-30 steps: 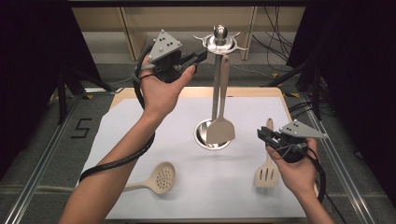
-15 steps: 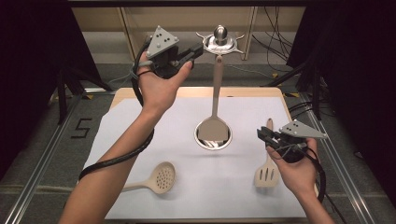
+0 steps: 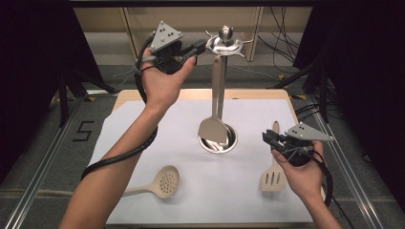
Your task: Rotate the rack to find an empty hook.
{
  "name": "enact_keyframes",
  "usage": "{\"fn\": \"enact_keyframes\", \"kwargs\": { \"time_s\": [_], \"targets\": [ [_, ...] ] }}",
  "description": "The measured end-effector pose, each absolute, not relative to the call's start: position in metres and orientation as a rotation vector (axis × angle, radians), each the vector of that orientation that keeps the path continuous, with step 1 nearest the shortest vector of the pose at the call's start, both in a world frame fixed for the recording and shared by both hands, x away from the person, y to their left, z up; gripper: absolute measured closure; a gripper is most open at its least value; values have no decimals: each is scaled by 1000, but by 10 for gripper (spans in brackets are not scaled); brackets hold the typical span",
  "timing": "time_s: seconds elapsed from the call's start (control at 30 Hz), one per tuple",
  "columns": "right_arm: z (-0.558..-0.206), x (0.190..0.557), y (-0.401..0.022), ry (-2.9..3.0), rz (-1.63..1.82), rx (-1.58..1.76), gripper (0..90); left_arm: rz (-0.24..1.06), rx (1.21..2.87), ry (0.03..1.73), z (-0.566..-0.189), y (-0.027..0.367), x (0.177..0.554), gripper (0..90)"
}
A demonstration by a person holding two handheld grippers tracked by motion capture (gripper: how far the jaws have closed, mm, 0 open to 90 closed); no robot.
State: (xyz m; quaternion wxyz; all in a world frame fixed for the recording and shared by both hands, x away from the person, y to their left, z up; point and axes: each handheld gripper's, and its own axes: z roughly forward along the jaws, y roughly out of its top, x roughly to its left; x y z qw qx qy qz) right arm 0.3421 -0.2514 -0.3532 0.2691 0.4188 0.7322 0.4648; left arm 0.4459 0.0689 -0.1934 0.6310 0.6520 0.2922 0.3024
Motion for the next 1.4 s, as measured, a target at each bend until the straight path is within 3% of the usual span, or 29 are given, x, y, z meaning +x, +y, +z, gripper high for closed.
{"fn": "enact_keyframes", "kwargs": {
  "time_s": [1.4],
  "targets": [
    [-357, 345, -251, 1974, 1238, 1111, 771, 681, 1526, 730, -191, 70, 476, 890]
  ]
}}
